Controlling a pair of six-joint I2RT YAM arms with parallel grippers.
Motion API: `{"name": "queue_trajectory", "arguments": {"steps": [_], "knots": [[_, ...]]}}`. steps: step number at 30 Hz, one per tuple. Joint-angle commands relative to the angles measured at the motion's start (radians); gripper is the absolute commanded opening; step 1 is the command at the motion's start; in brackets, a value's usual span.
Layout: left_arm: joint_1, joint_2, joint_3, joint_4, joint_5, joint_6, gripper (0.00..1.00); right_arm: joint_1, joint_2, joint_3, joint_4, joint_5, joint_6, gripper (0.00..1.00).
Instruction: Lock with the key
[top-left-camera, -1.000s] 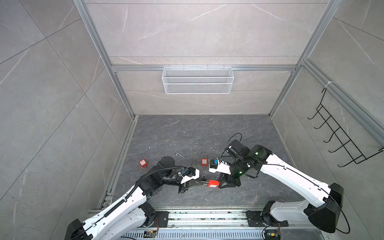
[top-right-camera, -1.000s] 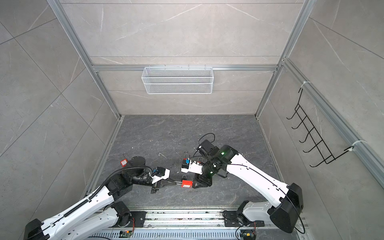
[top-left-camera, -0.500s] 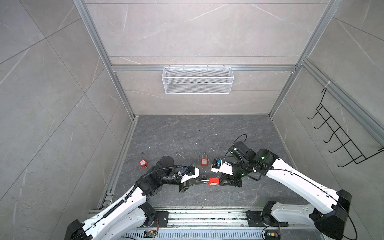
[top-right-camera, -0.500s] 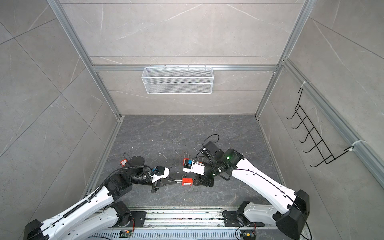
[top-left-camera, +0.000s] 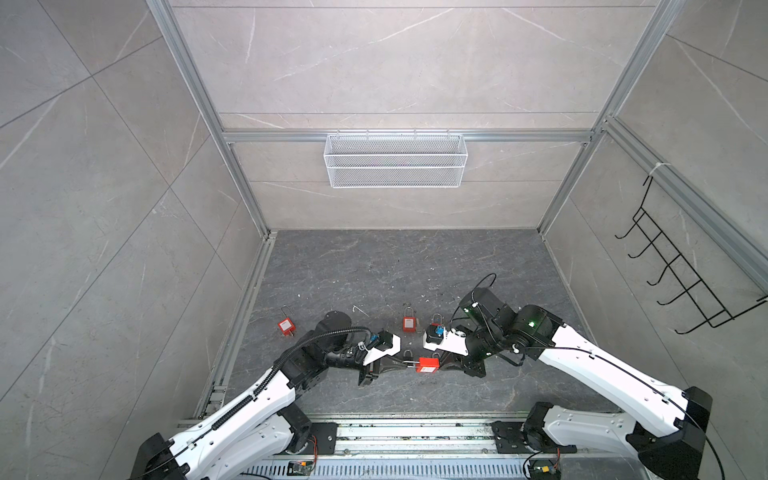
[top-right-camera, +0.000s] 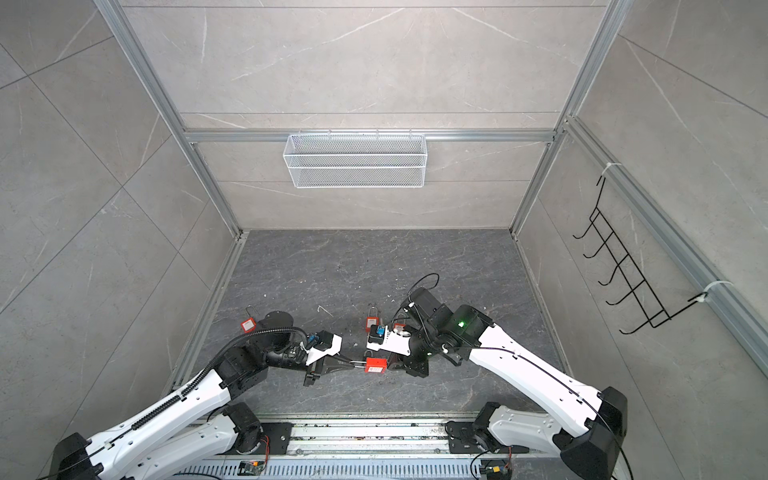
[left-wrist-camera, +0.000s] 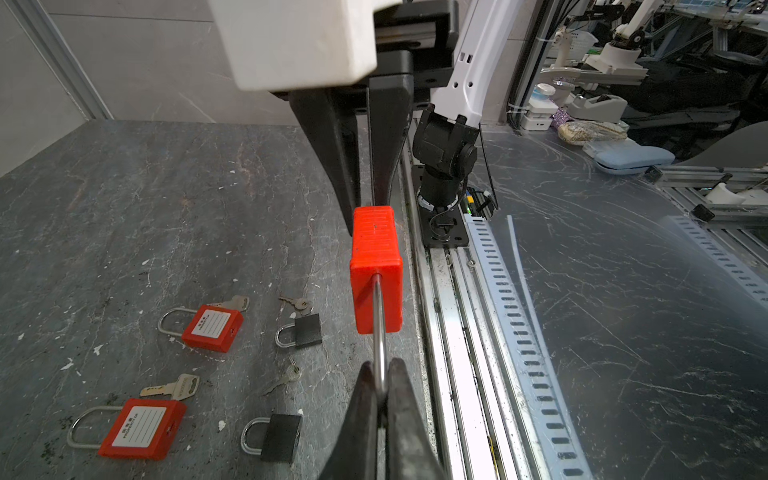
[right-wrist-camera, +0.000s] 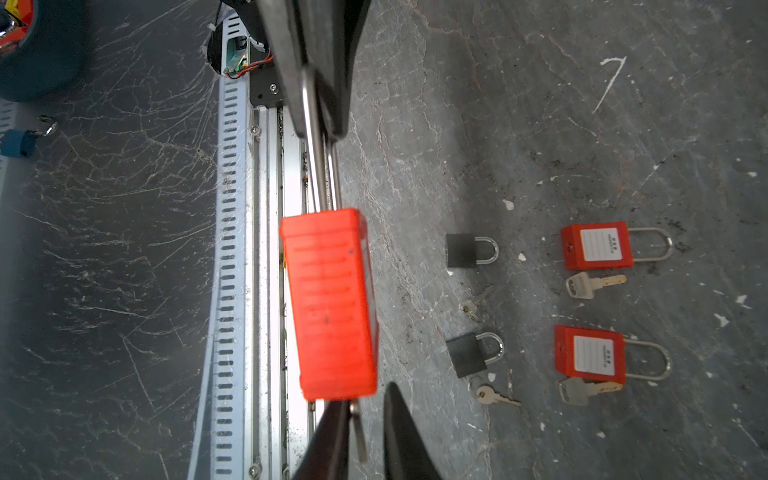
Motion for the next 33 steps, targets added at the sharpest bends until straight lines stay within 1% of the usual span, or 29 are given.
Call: {"name": "queue_trajectory", "arguments": {"steps": [1,7,11,16,19,23,25,27,33], "knots": [[-0.004,-0.003,0.072,-0.048,0.035,0.054,0.0,0.005,0.01,0.0,-0.025,-0.015,-0.015,0.1],[0.003,-0.007,0.123,-0.187,-0.022,0.133,0.0,0.004,-0.036,-0.065,0.004,-0.01,-0.023,0.0],[0.011,-0.014,0.144,-0.248,-0.057,0.171,0.0,-0.006,-0.068,-0.11,0.017,0.012,-0.039,0.0],[0.042,-0.026,0.17,-0.322,-0.094,0.206,0.0,-0.059,-0.092,-0.165,0.053,0.032,-0.059,0.0],[0.061,-0.021,0.181,-0.339,-0.101,0.217,0.0,-0.091,-0.102,-0.197,0.089,0.015,-0.052,0.0],[0.064,-0.007,0.199,-0.35,-0.13,0.24,0.0,-0.118,-0.103,-0.225,0.104,-0.02,-0.062,0.0],[0.064,0.002,0.214,-0.362,-0.138,0.258,0.0,-0.125,-0.1,-0.225,0.092,-0.022,-0.078,0.0],[0.064,0.016,0.231,-0.372,-0.142,0.269,0.0,-0.13,-0.096,-0.219,0.083,-0.001,-0.091,0.0],[0.064,0.092,0.253,-0.345,-0.084,0.224,0.0,-0.131,-0.093,-0.186,0.077,0.033,-0.114,0.0]]}}
